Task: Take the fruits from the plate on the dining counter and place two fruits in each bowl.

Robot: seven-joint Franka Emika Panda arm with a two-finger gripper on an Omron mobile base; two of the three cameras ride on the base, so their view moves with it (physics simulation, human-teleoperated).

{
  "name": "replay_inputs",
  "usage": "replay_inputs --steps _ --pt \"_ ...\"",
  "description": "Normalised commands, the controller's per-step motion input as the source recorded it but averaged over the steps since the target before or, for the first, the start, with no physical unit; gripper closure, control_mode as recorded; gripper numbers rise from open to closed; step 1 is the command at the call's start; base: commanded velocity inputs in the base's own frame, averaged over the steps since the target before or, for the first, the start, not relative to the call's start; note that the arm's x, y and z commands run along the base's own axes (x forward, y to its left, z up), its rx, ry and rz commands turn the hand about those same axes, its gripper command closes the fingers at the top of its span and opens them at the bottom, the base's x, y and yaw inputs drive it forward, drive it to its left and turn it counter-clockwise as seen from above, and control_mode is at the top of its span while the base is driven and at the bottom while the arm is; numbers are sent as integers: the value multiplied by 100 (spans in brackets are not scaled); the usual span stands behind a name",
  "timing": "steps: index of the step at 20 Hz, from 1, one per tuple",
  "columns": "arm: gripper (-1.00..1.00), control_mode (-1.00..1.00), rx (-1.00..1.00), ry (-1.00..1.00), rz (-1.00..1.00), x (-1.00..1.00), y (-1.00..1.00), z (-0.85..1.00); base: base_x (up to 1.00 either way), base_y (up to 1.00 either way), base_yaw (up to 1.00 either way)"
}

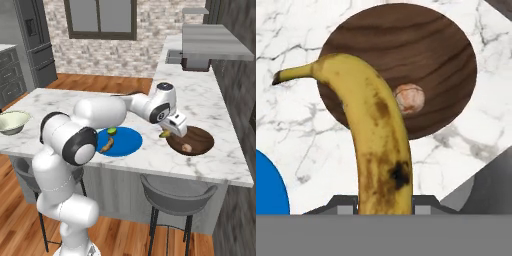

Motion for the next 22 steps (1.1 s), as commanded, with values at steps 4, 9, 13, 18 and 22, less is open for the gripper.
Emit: replay_inputs --steps 4,9,13,18,22 --pt "100 -100 15 0 0 19 -25 -22 0 0 0" --pt "100 -100 17 0 0 35 -26 -21 0 0 0" --pt "100 -100 11 1 0 41 -24 -15 0 0 0" --pt "100 -100 4 2 0 9 -10 -54 0 0 0" --pt "100 -100 0 0 0 3 0 -54 0 0 0"
